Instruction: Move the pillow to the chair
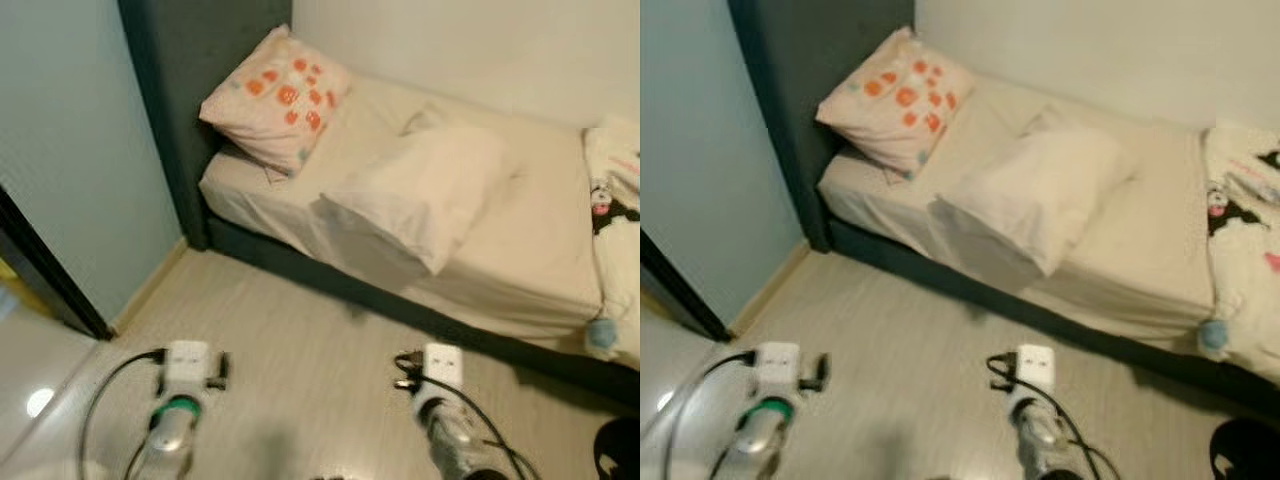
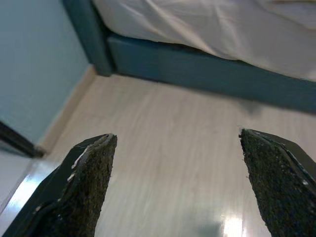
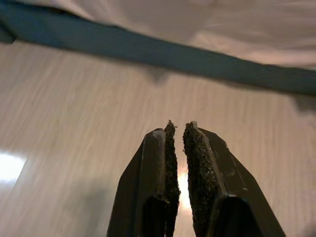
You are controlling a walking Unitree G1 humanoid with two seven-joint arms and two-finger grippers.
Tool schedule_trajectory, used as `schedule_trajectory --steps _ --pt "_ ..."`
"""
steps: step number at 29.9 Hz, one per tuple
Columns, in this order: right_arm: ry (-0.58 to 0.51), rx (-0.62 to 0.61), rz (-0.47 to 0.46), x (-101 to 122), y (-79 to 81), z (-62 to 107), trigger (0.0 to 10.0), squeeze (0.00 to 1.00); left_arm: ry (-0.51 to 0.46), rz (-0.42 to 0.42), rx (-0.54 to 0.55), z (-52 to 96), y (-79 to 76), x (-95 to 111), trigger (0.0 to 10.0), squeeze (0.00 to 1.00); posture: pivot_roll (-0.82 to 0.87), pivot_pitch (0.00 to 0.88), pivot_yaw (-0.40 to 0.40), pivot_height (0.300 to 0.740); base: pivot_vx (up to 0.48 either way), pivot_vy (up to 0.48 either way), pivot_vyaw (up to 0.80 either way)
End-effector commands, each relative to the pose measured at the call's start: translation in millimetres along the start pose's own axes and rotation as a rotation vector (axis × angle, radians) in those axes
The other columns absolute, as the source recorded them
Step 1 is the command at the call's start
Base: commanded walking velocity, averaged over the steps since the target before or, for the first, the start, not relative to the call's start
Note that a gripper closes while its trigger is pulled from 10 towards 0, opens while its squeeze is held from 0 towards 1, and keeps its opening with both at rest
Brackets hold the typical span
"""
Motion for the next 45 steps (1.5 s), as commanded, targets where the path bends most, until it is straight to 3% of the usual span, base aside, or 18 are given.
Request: schedule_trajectory --steps 1,16,26,45 --pt "0.036 0.000 -0.006 -12 1.1 3.2 10.0 0.00 0.014 0.009 -0.002 2.6 -0.4 -6 10.0 0.00 0.03 0.011 0.007 0.740 0.000 0.000 -0.80" --pt "0.058 0.027 0.012 -21 9.2 6.4 10.0 0.00 -0.026 0.018 -0.032 2.6 -8.7 2 10.0 0.00 0.05 0.009 -0.009 0.740 0.000 0.000 -0.78" --pt "0.058 0.031 0.014 -21 10.1 6.8 10.0 0.00 -0.022 0.050 -0.037 0.3 -10.7 4 10.0 0.00 0.04 0.027 -0.010 0.740 0.000 0.000 0.00" --pt "0.059 0.035 0.027 -23 11.6 7.7 10.0 0.00 -0.042 0.076 -0.051 1.0 -9.0 8 10.0 0.00 0.04 0.046 -0.006 0.740 0.307 0.000 0.00"
Point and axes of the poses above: a point about 5 cm out from each wrist's last joint towards the gripper, its own z axis pointing back from the gripper into the wrist, its own x axis along the axis of the wrist's last joint, y = z × x, the point moved 6 cm from there along -z, pointing out of the wrist towards the gripper, and after that the axes turned 14 degrees about z, right-handed, at the moved point
